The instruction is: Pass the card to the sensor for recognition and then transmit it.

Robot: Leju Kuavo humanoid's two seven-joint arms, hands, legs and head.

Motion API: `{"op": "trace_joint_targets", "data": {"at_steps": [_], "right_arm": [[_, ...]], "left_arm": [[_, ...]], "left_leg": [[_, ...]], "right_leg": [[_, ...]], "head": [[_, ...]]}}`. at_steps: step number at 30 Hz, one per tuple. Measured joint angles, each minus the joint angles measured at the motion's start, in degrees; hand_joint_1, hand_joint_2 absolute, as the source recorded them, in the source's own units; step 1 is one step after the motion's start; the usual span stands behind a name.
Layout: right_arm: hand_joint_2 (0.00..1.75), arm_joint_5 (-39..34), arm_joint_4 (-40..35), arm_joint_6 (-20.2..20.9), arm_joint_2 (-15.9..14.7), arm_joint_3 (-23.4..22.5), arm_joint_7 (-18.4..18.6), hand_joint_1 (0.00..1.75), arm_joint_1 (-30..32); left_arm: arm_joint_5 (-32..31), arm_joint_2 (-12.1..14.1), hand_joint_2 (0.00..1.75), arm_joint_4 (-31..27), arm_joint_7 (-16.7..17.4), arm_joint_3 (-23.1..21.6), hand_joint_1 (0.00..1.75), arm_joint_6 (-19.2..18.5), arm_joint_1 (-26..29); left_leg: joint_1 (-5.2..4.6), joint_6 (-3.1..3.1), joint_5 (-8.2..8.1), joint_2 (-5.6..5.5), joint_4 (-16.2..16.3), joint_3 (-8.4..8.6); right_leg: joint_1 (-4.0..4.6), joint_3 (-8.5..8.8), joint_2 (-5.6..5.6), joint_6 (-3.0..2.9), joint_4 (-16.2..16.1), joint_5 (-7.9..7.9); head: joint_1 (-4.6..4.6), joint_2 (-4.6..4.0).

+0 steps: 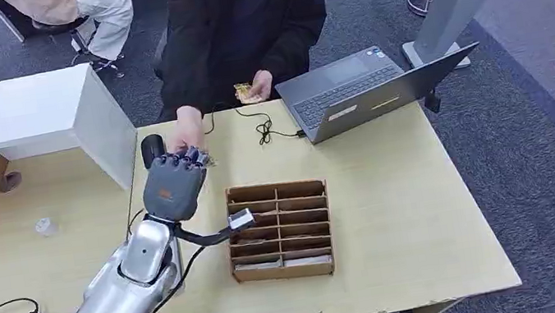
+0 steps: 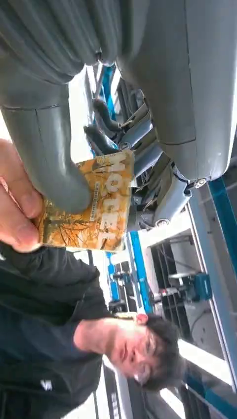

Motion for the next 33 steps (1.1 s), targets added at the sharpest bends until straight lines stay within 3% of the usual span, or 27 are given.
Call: {"op": "trace_joint_targets", "data": {"at_steps": [19,26,33], "right_arm": [[0.0,-1.2,0.0,-0.5,0.0,0.0,-0.1,0.0,0.3],[0.0,-3.0,0.0,-1.0,0.0,-0.8,0.0,0.0,0.7],[0.0,-3.0,0.0,-1.0,0.0,-1.2,0.0,0.0,0.9]], "left_arm": [[5.1,-0.3,1.75,-3.0,-0.6,-0.2,0.0,-3.7,0.4],[14.5,2.2,1.75,-16.3,-2.4,-0.2,0.0,-5.5,6.3],[15.8,4.1,1.75,-24.5,-3.0,-0.2,0.0,-5.9,10.2]], "left_leg": [[0.0,0.0,0.0,-0.01,0.0,-0.01],[0.0,0.02,-0.03,0.0,0.0,-0.02],[0.0,0.04,-0.05,0.0,0.0,-0.03]], "right_leg": [[0.0,0.02,-0.01,0.0,0.0,0.0],[0.0,0.01,0.01,0.01,0.0,-0.05],[0.0,0.02,-0.01,0.04,0.0,-0.06]], "head": [[0.0,0.0],[0.0,0.0],[0.0,0.0]]}}
